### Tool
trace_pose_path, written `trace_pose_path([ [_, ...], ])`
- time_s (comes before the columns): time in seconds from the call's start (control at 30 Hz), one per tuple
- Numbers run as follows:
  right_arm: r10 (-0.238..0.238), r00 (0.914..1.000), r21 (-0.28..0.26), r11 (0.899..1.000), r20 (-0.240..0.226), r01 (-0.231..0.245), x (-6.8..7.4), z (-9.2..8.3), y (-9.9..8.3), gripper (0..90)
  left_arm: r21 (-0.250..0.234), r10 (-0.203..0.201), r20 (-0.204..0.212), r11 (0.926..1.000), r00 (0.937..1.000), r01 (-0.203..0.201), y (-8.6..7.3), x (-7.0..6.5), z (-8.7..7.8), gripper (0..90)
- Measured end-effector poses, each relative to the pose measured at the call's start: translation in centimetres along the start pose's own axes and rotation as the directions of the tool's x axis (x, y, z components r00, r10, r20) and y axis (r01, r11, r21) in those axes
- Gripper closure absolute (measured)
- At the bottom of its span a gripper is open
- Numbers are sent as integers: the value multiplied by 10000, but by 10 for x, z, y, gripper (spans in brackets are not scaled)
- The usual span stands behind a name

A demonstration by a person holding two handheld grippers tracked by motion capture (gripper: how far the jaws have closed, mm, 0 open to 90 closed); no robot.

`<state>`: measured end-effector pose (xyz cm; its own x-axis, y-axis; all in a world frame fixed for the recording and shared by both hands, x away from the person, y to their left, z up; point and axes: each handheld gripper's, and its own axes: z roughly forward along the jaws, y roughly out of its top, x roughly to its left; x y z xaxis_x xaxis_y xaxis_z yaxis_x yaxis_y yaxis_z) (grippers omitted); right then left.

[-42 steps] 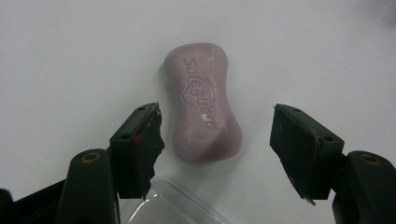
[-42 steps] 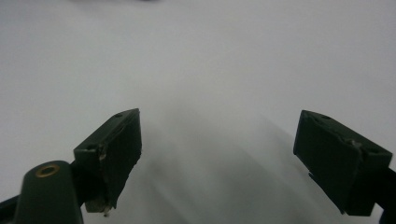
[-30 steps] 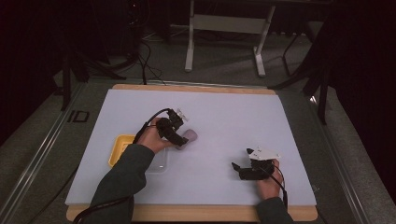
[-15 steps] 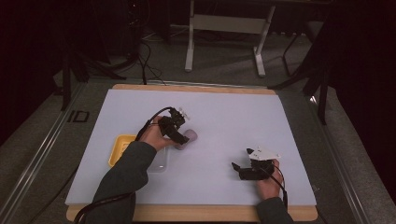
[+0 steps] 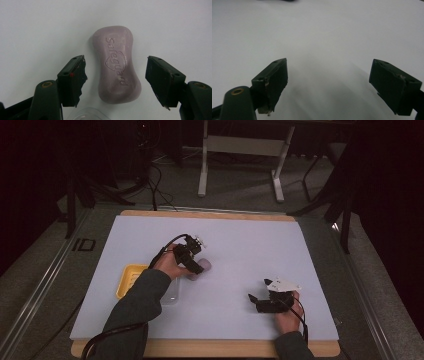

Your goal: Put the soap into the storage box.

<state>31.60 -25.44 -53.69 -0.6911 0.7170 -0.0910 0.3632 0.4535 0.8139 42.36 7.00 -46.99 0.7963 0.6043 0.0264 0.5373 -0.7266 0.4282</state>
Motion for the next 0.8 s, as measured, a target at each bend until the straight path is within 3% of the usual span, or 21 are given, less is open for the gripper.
trace_pose_path([
  [0.17,3,9999,-132,9999,-104,-4,0,-1,-1,168,24,-184,166,9998,9997,184,2,1,8,331],
  [0.47,-1,9999,-141,9999,-127,-1,0,-1,-1,168,333,-116,366,9994,9993,104,5,1,15,353],
  [0.8,8,9999,-132,9999,-122,-9,0,-1,-1,168,721,-164,292,9973,9994,143,8,1,25,343],
])
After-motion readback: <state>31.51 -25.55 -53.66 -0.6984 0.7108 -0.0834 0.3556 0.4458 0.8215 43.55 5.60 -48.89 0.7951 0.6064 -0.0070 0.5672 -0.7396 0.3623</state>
